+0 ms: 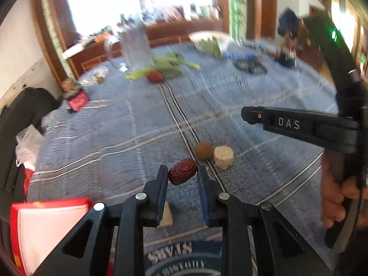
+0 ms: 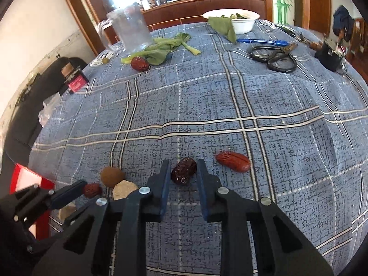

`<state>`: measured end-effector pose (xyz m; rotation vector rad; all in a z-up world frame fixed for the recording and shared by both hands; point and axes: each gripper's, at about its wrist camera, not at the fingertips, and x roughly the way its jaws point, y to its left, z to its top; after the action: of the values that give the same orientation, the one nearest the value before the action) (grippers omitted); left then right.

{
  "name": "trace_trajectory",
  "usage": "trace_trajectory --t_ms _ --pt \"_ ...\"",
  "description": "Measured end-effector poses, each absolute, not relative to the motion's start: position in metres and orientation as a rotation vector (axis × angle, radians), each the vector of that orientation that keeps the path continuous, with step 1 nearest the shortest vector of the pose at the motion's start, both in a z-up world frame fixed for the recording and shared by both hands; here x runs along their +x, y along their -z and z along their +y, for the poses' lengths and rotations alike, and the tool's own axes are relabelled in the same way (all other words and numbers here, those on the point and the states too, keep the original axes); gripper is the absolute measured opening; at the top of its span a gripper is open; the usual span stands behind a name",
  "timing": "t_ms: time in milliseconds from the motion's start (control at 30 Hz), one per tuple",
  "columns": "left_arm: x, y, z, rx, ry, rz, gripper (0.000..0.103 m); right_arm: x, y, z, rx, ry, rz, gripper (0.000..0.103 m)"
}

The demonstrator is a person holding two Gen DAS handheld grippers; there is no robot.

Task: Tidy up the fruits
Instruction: 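Grasp a red date with the left gripper while the right gripper grasps another date, then carry both held red dates over the red tray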

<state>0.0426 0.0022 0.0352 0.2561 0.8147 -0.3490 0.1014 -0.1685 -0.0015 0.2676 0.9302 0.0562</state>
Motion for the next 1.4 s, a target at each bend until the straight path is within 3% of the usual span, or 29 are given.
trace_trajectory --t_ms 300,467,1400 --pt "-0.028 -0.075 0.039 0.142 0.197 0.617 0.025 0.068 -0.049 -0.169 0.368 -0.160 0.676 0.024" --pt "-0.040 -0.075 0.060 0.080 0.123 0.606 0.025 0.054 -0.058 -0.143 0.337 -0.233 0.619 0.024" --pt "-0.050 -0.051 0.102 -0.001 0.027 0.671 0.025 0.029 -0.045 -0.081 0.161 -0.348 0.632 0.025"
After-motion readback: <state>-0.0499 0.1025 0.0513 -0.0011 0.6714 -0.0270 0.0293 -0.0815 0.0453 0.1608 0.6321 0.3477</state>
